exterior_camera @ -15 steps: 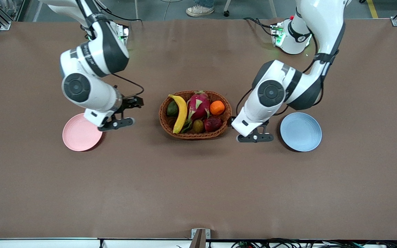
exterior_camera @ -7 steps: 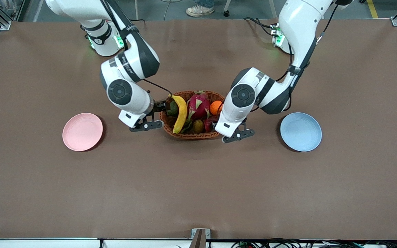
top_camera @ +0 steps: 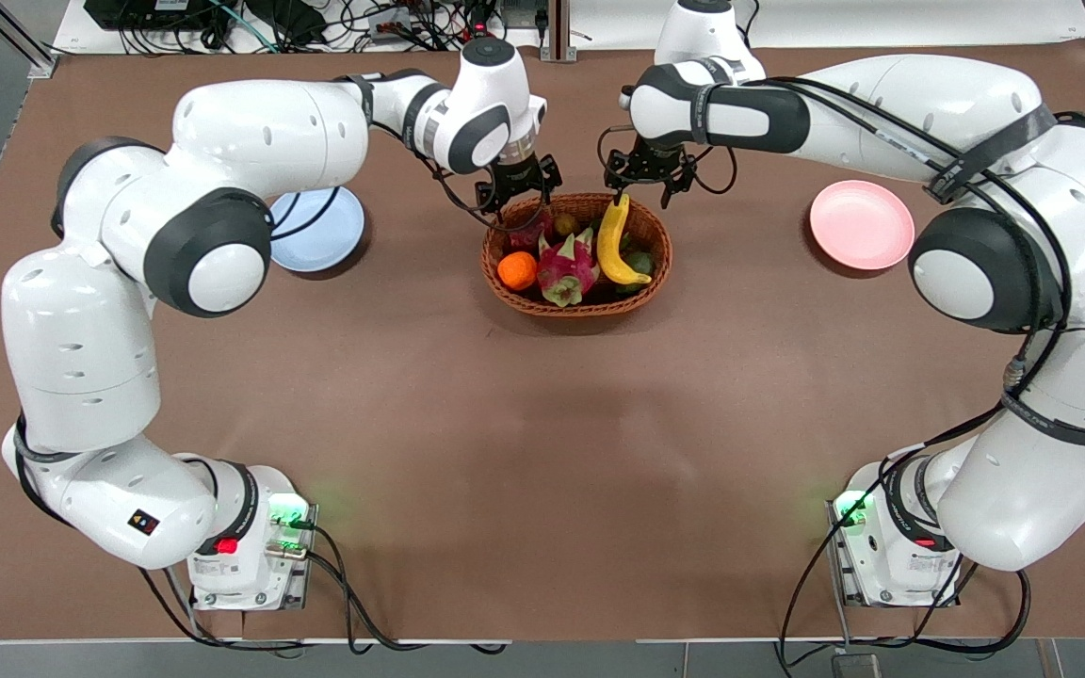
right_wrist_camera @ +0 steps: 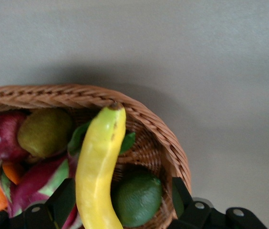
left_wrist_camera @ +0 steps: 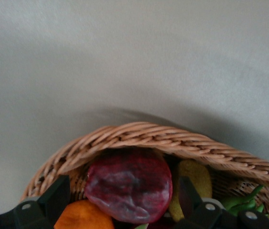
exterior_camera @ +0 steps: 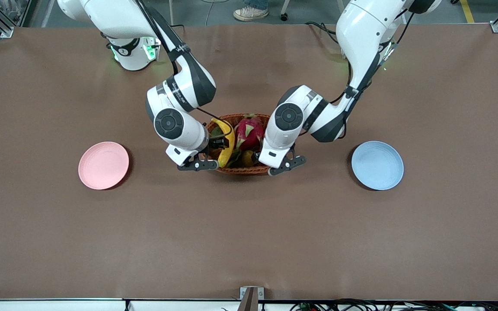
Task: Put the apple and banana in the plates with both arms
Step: 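Grasp the banana with the right gripper while the left gripper grasps the apple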
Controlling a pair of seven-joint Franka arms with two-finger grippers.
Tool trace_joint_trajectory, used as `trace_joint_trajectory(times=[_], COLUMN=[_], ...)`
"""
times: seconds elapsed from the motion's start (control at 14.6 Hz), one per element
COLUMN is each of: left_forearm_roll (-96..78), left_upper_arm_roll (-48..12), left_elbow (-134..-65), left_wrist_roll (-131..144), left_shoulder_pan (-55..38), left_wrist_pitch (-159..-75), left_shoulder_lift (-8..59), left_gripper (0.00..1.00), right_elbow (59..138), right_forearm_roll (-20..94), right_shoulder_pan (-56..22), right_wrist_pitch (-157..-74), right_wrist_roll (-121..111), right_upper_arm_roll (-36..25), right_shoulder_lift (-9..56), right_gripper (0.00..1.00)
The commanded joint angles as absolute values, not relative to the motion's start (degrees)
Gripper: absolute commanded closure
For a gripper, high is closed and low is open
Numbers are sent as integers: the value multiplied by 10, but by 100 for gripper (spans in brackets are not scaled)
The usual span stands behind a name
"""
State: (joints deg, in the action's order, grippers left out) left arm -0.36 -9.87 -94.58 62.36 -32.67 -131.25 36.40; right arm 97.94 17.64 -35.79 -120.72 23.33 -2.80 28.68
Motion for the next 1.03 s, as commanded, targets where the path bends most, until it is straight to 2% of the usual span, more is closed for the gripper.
trace_joint_trajectory(times=[0.0,0.34,0.48,0.62,0.75,0.82,0.96], left_forearm_roll=[-20,-22,-22,-21,-22,-21,-22], left_upper_arm_roll=[-97,-97,-97,-97,-97,-97,-96], left_elbow=[-939,-940,-939,-938,-936,-934,-936], left_wrist_roll=[626,627,627,627,626,628,628], left_shoulder_pan=[-331,-337,-337,-337,-338,-337,-330], left_wrist_pitch=[-1326,-1335,-1336,-1339,-1338,-1334,-1324], left_shoulder_lift=[381,397,403,403,397,394,375], left_gripper=[0,1,5,30,58,69,73], right_elbow=[969,968,969,969,968,969,969], right_forearm_roll=[204,206,205,205,205,205,205], right_shoulder_pan=[-381,-386,-388,-389,-392,-392,-392], right_wrist_pitch=[-1223,-1249,-1247,-1248,-1249,-1249,-1249], right_wrist_roll=[243,274,275,275,276,276,276], right_upper_arm_roll=[-33,-33,-33,-33,-33,-33,-33], right_shoulder_lift=[309,332,333,335,337,337,338], right_gripper=[10,12,15,26,29,29,30])
